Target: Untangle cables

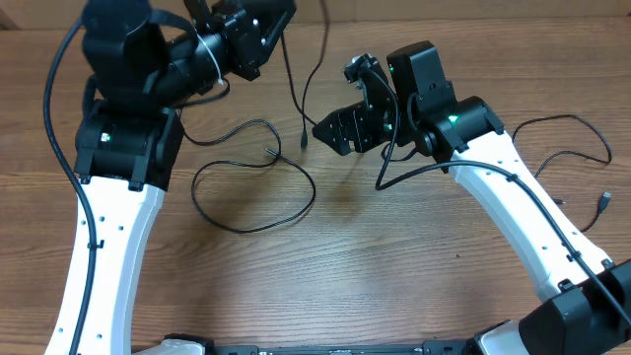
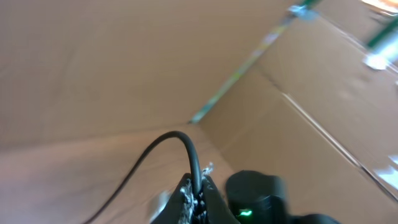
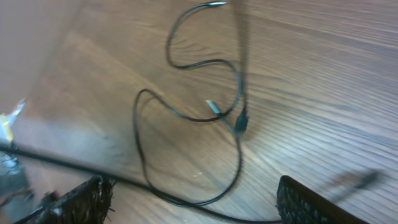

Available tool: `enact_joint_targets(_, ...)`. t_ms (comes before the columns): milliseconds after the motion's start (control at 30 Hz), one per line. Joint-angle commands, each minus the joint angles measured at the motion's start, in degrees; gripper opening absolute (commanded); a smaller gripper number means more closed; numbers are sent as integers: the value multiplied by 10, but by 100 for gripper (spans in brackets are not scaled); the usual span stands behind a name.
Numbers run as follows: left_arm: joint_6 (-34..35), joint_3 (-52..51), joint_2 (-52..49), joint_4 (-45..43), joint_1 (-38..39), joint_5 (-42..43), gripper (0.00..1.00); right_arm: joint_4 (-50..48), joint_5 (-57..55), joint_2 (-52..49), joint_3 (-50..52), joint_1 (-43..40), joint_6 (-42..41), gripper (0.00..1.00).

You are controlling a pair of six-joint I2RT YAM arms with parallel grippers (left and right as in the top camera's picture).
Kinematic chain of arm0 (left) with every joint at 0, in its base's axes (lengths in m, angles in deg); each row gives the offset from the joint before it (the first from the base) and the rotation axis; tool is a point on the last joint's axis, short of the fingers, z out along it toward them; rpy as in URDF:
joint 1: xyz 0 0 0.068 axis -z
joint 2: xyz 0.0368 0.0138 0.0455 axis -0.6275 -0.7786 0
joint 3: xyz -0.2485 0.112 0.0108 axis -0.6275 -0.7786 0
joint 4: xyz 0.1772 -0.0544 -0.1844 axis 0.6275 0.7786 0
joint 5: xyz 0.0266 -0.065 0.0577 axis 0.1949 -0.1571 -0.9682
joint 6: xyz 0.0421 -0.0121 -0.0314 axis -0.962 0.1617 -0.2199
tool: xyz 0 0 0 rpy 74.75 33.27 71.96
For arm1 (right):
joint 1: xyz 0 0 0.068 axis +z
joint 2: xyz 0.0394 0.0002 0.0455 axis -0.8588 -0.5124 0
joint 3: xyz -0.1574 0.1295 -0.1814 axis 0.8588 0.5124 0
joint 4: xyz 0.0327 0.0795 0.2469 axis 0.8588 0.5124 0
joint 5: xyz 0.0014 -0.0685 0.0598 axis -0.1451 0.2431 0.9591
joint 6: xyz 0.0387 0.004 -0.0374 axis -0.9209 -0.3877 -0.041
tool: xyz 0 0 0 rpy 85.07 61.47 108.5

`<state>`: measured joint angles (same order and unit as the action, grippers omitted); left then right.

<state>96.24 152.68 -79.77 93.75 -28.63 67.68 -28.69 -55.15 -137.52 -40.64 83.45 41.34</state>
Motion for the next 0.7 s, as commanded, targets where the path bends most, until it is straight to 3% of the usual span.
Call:
enact_joint_targets(0,16,9,-2,35,24,-92,4,-9,-50,16,-10,1,-18,83)
enact_joint_targets(367,24,9,-3,-17,115,-147,4,-35,32,17,-10,9,17,91)
enact_joint_targets(667,27,9,-2,-17,123,-103,4,-106,-151,17,-10,9,11,90)
